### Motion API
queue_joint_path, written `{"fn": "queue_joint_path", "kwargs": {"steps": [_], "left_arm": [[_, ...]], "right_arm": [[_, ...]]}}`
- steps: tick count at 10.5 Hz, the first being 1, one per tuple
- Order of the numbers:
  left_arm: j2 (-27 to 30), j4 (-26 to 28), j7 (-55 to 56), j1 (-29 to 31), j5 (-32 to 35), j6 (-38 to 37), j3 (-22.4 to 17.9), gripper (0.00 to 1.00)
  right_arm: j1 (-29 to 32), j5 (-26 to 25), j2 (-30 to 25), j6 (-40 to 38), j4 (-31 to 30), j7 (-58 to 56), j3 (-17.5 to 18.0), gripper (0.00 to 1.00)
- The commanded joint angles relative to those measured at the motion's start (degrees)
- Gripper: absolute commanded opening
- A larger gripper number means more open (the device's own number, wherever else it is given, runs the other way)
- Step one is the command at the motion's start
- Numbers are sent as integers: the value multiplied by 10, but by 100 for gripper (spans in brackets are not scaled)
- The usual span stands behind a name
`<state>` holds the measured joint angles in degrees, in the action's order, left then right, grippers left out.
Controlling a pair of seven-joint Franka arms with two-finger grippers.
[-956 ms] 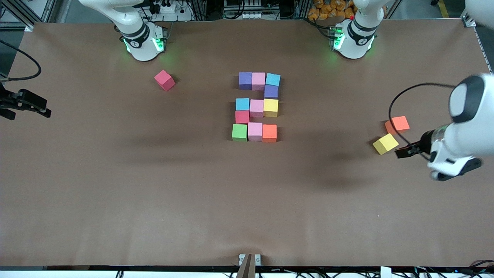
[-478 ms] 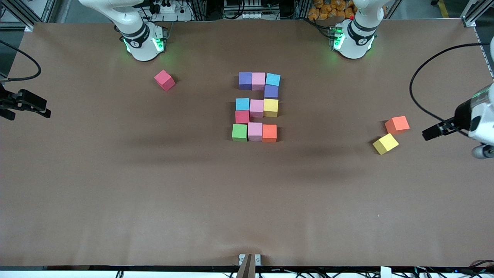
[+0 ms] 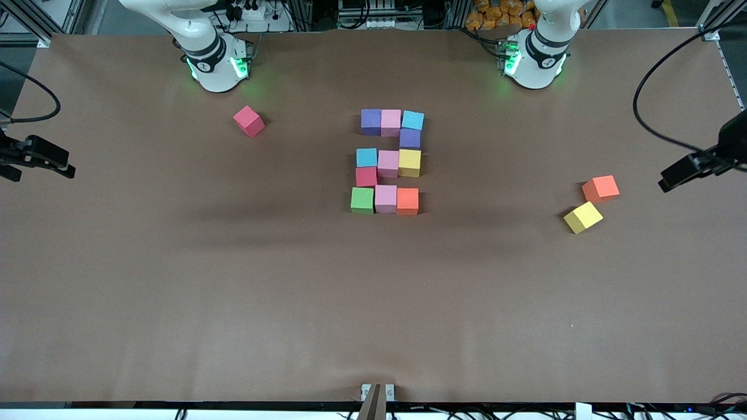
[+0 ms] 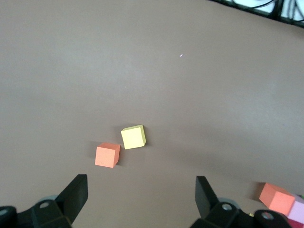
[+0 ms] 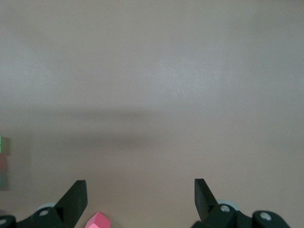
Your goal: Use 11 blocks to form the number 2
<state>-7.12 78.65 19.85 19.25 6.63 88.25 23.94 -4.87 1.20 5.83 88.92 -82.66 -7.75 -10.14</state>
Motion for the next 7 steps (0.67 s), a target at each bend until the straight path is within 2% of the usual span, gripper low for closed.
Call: {"fn": "queue_joint_path", "kwargs": {"steps": [1, 3, 5, 7], "left_arm": [[60, 46, -63, -139, -22, -5, -154, 100], [87, 82, -79, -156, -61, -4, -178, 100], [97, 94, -84, -238, -65, -4, -235, 100], [97, 98, -165, -249, -72, -5, -243, 100]], "right_arm": [[19, 6, -6, 6, -4, -7, 4, 100], [21, 0, -7, 7, -1, -7, 4, 100], [22, 1, -7, 20, -1, -6, 4, 100], [19, 0, -7, 20, 4, -6, 5, 100]]}}
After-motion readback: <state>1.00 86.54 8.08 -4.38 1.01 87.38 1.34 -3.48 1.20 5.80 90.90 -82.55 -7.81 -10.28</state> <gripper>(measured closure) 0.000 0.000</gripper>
